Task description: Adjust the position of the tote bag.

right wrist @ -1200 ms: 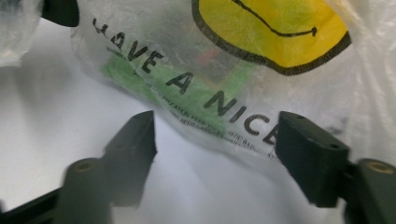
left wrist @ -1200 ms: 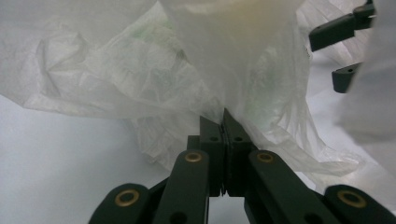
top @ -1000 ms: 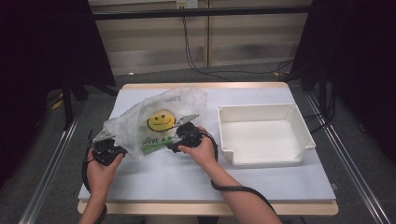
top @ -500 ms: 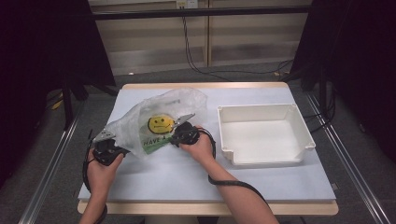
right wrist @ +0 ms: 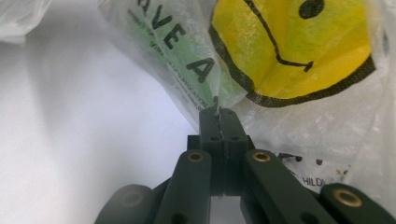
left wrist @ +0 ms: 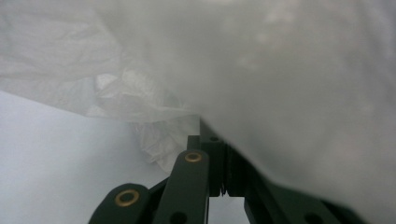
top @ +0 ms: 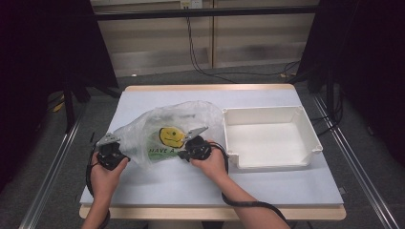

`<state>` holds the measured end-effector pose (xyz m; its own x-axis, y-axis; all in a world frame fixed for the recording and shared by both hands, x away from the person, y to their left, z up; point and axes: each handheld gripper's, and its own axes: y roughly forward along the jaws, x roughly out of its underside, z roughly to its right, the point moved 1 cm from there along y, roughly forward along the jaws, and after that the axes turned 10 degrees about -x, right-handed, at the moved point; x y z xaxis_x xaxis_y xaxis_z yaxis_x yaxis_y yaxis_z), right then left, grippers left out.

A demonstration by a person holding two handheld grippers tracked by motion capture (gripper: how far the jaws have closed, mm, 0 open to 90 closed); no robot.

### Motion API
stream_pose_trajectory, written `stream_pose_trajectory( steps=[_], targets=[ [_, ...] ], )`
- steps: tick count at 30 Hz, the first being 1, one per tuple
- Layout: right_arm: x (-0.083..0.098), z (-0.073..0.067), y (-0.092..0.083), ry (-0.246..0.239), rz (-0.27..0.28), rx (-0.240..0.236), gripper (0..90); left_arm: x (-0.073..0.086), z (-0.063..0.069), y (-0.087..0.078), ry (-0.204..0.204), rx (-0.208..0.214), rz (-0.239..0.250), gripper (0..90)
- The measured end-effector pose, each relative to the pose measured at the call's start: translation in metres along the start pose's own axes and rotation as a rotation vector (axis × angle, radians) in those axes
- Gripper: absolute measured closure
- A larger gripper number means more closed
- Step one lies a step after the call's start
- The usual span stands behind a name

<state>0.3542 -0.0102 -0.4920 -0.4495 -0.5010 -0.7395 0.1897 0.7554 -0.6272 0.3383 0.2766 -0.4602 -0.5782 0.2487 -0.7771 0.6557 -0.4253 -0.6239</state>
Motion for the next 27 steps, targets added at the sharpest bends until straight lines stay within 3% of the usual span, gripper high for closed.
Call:
stream_pose_trajectory(
  steps=[6,12,15,17,21,27],
  targets=[
    [0.017,-0.014,-0.014,0.038,0.008,0.011,90.0,0.000,0.011,0.007,0.014,0.060,-0.006,88.8],
    [0.021,-0.019,-0.019,0.044,0.006,0.017,90.0,-0.001,0.014,0.009,0.028,0.058,-0.011,88.8],
    [0.020,-0.021,-0.019,0.043,0.023,0.025,78.9,-0.001,0.013,0.008,0.030,0.061,-0.010,88.9],
    [0.017,-0.021,-0.018,0.036,0.027,0.023,76.7,-0.001,0.013,0.006,0.038,0.061,-0.012,88.8],
    [0.007,-0.023,-0.019,0.031,0.047,0.025,57.3,0.002,0.013,0.003,0.034,0.058,-0.008,88.7],
    [-0.006,-0.028,-0.017,0.011,0.085,0.012,46.9,0.005,0.014,-0.003,0.035,0.052,-0.003,88.5]
  ],
)
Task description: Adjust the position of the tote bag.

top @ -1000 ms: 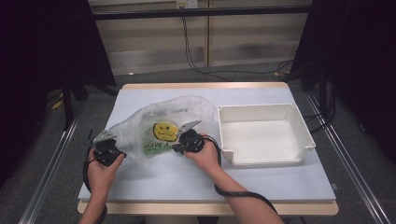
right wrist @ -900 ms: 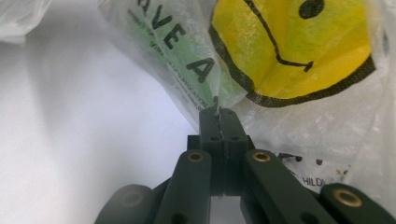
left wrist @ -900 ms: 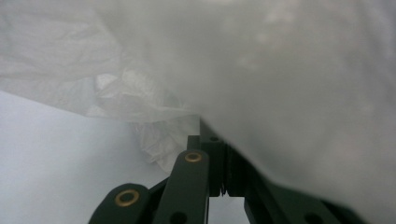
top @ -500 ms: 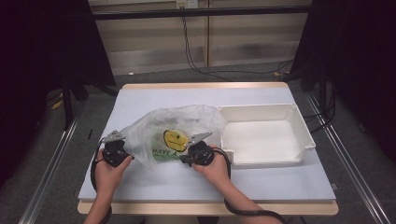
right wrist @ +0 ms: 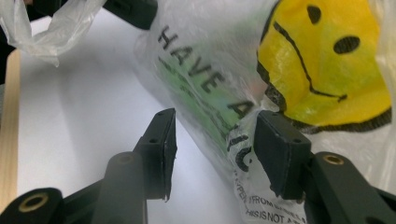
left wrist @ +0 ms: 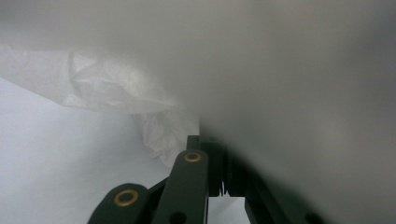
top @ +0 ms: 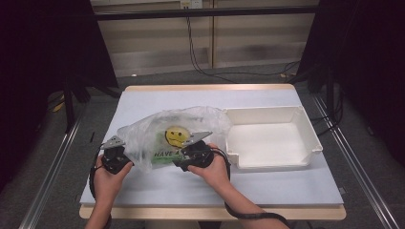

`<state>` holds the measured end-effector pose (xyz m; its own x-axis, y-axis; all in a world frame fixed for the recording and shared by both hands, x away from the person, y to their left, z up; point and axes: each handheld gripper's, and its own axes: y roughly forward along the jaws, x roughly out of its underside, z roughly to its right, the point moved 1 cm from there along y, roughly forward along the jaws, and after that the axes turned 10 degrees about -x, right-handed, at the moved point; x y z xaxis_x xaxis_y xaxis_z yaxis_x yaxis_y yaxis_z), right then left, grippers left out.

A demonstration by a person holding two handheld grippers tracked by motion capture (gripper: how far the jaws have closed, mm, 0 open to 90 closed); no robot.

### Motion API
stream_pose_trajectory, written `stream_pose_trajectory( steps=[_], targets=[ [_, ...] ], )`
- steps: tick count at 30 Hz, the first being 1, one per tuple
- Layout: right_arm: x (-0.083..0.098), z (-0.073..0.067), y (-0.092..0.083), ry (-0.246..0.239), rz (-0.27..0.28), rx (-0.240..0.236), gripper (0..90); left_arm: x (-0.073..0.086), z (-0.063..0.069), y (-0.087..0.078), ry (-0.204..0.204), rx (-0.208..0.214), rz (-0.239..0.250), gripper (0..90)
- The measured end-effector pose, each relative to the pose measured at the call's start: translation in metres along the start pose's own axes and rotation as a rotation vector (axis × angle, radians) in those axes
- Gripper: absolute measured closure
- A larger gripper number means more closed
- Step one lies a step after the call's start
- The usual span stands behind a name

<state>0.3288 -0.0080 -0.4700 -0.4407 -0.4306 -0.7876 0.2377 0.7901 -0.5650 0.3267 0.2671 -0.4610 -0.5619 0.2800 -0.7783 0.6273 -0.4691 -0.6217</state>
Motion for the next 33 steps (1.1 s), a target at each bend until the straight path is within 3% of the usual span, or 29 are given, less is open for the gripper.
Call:
stream_pose_trajectory(
  steps=[8,15,23,33],
  targets=[
    [-0.013,-0.001,0.003,-0.001,0.021,0.012,38.2,0.004,0.005,-0.002,0.008,0.003,-0.007,88.4],
    [-0.010,0.004,-0.004,0.011,0.022,0.030,37.1,0.005,0.004,-0.003,0.004,-0.005,-0.003,88.3],
    [-0.017,0.007,-0.014,-0.008,0.048,0.059,35.3,0.005,0.004,-0.002,0.004,0.000,-0.006,88.3],
    [-0.035,0.015,0.011,-0.003,0.056,0.044,39.6,0.005,0.003,-0.003,0.010,0.000,-0.005,88.3]
  ],
)
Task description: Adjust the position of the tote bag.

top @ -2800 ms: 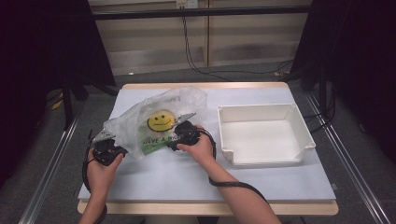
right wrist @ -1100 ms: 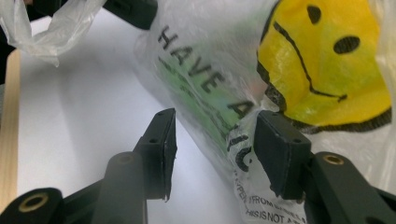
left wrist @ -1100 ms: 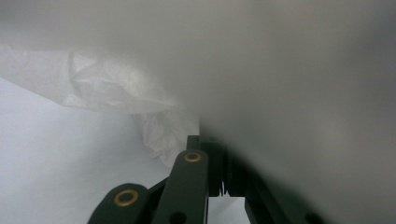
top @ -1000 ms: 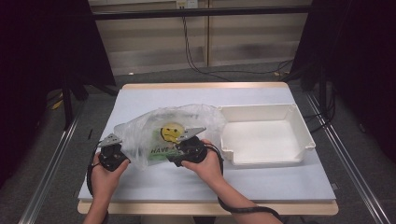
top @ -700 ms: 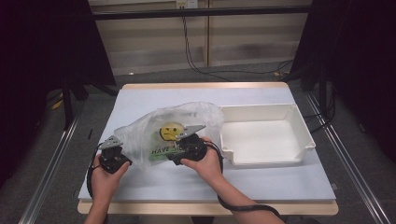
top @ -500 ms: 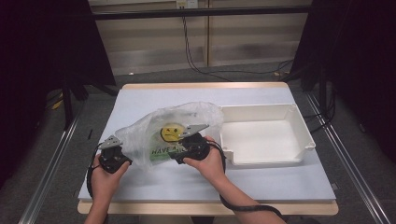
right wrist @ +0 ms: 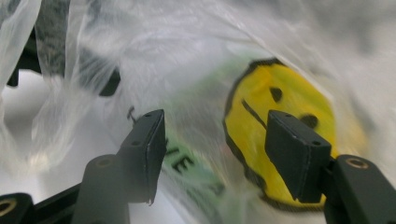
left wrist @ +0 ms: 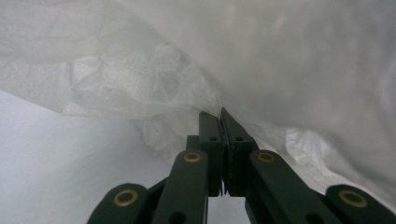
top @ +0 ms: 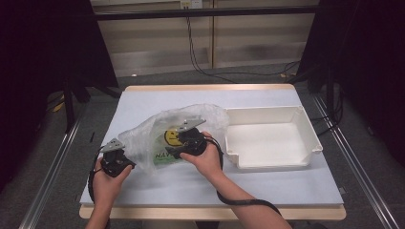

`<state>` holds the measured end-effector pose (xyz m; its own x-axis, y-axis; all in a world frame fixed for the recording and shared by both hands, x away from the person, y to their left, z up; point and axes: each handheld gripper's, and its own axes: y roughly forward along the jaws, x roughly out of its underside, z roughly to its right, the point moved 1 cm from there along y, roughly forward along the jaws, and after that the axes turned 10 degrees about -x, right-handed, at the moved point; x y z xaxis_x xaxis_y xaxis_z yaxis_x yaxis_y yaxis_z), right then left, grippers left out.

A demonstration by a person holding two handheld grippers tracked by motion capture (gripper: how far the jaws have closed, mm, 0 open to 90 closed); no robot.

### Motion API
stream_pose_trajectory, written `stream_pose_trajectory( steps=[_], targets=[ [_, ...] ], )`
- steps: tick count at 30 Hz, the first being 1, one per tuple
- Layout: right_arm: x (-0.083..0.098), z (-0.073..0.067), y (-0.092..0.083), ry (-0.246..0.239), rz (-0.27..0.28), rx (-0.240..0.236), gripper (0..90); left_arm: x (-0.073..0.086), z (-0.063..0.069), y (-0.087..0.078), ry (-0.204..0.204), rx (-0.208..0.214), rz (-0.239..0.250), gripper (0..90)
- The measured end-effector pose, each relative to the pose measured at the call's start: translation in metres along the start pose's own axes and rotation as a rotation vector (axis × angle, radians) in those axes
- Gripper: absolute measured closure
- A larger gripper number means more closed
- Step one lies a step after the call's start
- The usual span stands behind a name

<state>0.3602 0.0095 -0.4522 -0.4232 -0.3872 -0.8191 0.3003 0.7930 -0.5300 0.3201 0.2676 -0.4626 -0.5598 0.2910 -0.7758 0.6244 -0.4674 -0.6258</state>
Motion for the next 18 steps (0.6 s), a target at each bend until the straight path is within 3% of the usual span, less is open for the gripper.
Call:
stream_pose_trajectory(
  steps=[8,18],
  targets=[
    [-0.013,-0.009,0.009,-0.014,0.024,-0.051,40.2,-0.001,0.002,0.000,0.013,0.008,0.000,88.2],
    [-0.021,-0.017,0.018,0.005,0.031,-0.117,39.1,-0.001,0.007,0.002,0.022,0.015,-0.008,88.2]
  ],
)
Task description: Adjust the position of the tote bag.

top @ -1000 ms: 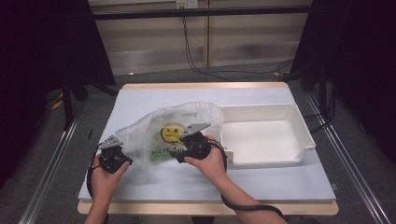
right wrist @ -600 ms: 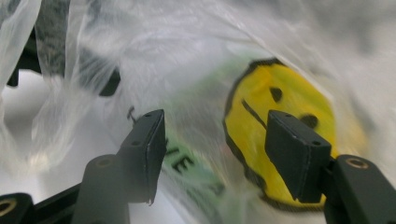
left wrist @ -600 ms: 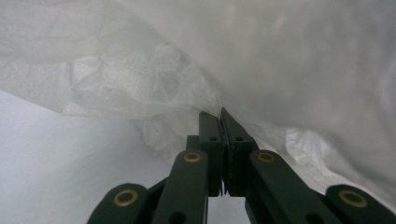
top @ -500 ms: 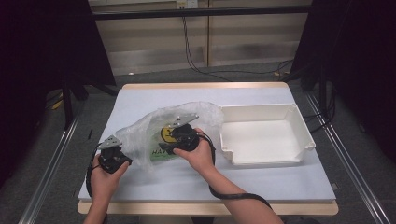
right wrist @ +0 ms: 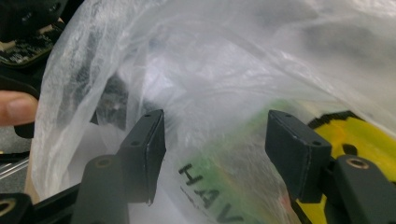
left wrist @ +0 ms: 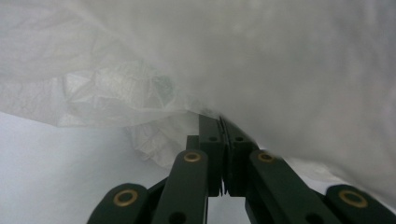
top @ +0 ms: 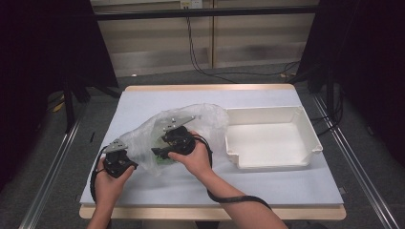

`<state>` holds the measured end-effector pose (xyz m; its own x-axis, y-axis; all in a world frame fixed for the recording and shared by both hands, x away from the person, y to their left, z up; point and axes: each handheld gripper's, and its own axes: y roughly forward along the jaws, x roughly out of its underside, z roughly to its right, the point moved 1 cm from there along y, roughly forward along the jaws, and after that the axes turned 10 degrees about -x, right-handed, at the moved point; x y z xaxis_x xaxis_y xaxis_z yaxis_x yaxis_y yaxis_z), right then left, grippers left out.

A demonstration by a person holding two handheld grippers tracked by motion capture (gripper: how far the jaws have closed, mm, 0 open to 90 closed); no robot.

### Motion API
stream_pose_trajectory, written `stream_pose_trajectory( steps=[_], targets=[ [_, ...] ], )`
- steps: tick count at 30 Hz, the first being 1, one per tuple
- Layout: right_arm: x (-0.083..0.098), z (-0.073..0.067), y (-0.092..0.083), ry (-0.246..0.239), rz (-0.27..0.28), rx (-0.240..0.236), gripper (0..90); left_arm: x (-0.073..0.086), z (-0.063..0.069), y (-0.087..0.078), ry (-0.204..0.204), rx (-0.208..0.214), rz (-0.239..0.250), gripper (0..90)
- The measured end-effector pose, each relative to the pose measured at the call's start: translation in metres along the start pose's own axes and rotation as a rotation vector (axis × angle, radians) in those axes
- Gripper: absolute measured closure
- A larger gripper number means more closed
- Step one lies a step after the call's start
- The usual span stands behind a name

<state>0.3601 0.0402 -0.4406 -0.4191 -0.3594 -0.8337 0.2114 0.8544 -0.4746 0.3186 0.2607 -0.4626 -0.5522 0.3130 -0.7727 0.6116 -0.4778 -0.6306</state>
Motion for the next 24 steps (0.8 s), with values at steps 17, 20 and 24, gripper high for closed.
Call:
stream_pose_trajectory(
  steps=[17,20,24],
  targets=[
    [-0.009,-0.005,0.012,0.094,0.045,-0.092,66.8,0.004,-0.001,-0.003,0.008,-0.014,-0.001,87.7],
    [-0.008,-0.005,0.014,0.099,0.030,-0.117,78.1,0.005,-0.001,-0.005,0.004,-0.018,0.000,87.0],
    [-0.007,-0.005,0.014,0.083,0.009,-0.120,89.8,0.005,0.001,-0.009,0.000,-0.018,0.013,81.4]
  ],
)
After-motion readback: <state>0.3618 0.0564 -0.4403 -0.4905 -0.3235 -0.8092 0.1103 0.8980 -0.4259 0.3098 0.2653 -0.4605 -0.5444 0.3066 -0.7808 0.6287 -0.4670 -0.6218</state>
